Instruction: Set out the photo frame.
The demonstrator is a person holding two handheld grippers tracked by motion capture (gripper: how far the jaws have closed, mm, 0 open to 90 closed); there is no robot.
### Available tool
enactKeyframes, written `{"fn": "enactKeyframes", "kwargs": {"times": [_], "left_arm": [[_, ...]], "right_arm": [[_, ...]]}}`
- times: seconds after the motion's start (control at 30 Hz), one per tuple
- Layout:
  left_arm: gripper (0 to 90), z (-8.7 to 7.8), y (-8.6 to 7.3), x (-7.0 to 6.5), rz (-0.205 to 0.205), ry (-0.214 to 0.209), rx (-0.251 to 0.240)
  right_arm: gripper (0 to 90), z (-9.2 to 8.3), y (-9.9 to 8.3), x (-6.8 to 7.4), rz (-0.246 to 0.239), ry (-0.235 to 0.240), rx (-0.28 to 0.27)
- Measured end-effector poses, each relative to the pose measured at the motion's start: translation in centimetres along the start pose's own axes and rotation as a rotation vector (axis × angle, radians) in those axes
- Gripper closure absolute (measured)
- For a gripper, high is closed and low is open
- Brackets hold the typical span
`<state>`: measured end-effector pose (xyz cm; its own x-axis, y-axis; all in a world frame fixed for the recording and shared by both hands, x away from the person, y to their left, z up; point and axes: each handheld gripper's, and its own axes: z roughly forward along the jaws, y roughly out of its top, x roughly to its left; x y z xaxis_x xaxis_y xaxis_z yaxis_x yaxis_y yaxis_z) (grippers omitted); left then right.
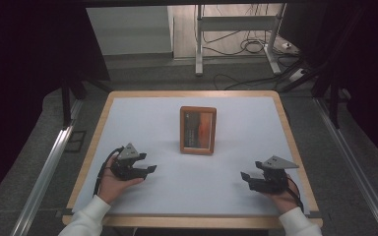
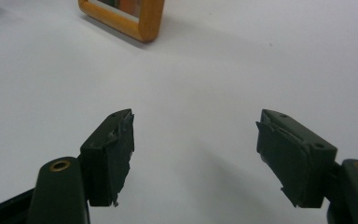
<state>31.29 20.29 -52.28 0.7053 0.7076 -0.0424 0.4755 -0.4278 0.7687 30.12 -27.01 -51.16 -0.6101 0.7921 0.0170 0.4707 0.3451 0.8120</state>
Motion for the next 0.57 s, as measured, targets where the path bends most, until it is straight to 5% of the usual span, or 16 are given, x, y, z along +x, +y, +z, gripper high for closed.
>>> {"fn": "enactKeyframes", "kwargs": {"times": [0.57], "left_arm": [[34.3, 0.30, -0.06, -0.19, 0.011, -0.001, 0.004]], "right_arm": [[25.1, -0.08, 0.25, -0.01, 0.003, -0.008, -0.031]]}}
